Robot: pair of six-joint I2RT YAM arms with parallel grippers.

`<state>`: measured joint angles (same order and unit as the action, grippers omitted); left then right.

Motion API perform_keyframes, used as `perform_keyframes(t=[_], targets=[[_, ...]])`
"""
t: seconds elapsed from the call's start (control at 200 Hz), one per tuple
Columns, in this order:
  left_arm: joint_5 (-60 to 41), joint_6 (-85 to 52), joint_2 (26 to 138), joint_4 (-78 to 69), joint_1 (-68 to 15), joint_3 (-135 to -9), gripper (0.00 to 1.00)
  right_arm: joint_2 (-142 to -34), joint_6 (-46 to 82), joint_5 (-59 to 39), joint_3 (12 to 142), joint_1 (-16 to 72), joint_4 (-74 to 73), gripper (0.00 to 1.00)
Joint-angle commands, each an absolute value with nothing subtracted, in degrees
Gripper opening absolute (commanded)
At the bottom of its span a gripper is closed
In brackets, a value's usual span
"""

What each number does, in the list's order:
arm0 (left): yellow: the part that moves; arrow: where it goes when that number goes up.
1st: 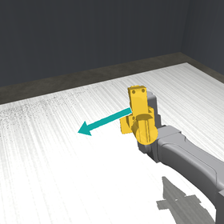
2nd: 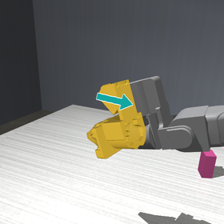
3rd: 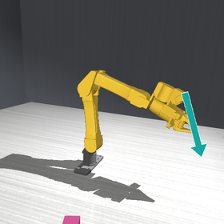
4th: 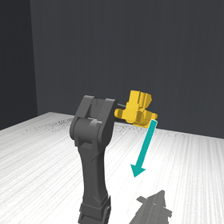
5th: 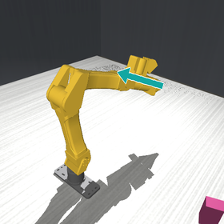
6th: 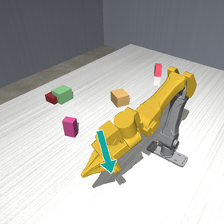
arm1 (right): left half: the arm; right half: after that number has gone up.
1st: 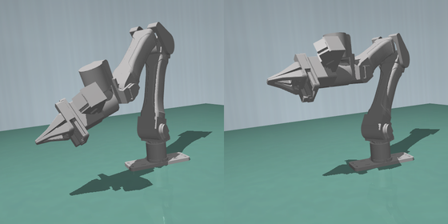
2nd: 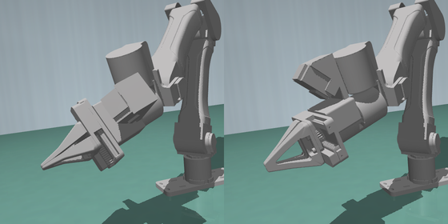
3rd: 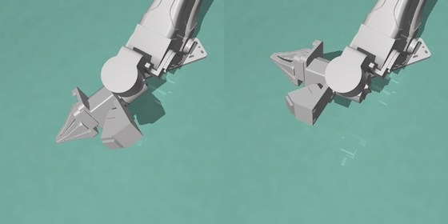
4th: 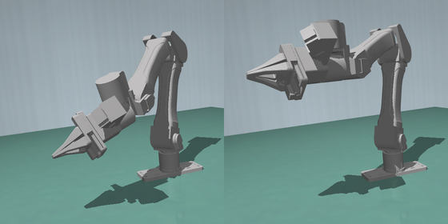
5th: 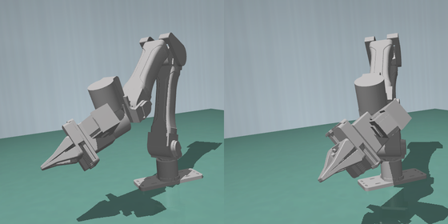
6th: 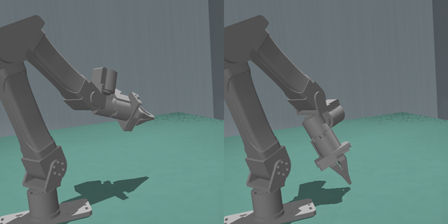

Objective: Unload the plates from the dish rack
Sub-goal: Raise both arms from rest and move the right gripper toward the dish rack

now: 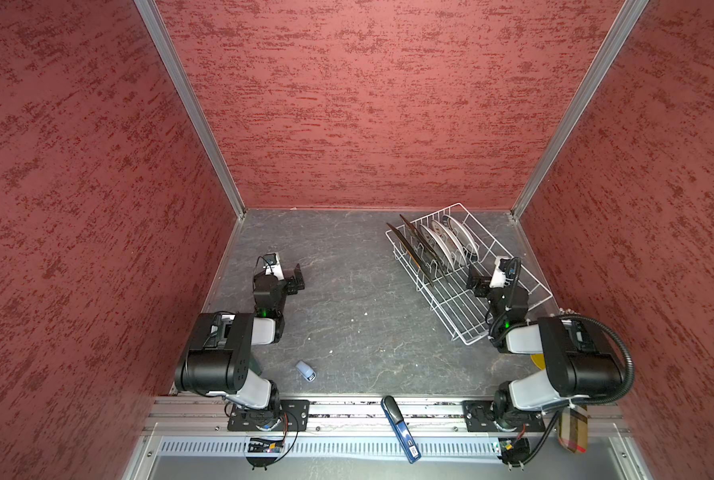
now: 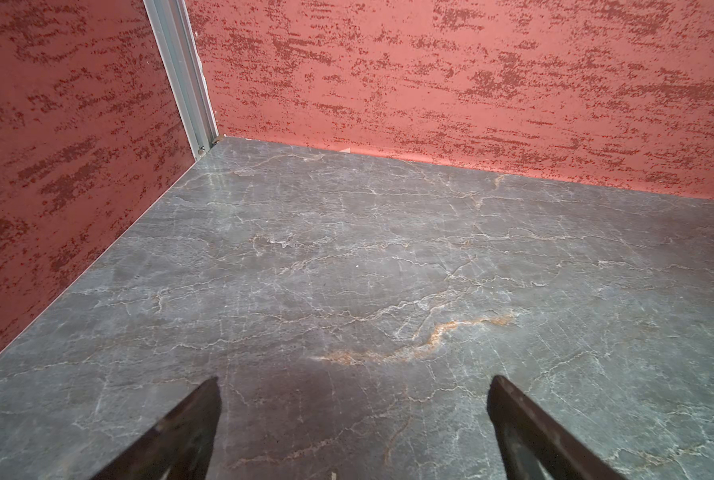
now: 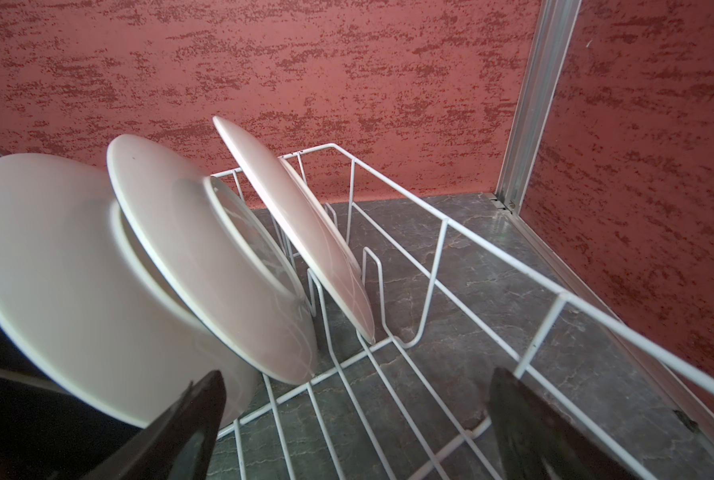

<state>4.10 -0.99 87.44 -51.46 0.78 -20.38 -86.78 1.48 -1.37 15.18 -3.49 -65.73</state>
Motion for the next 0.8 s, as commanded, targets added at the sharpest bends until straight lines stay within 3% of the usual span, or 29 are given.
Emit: perform_keyframes(t=[0.0, 0.225, 0.401, 0.797], targets=[[4.2, -0.6, 87.9, -52.5, 0.7, -21.0, 0.99, -88.3, 0.7, -0.8, 16.1, -3.6, -65.9, 0.99], [5.5, 0.2, 86.4, -52.0, -0.1, -21.1, 0.99, -87.8, 0.5, -1.4, 15.7, -3.4, -66.2, 0.99], [12.1, -1.9, 80.1, -37.9, -0.4, -25.8, 0.99, -80.9, 0.4, -1.0, 17.6, -3.5, -57.8, 0.99], [14.7, -1.6, 69.2, -23.3, -4.0, -30.0, 0.99, -71.4, 2.9, -2.9, 23.6, -3.5, -43.2, 0.99]])
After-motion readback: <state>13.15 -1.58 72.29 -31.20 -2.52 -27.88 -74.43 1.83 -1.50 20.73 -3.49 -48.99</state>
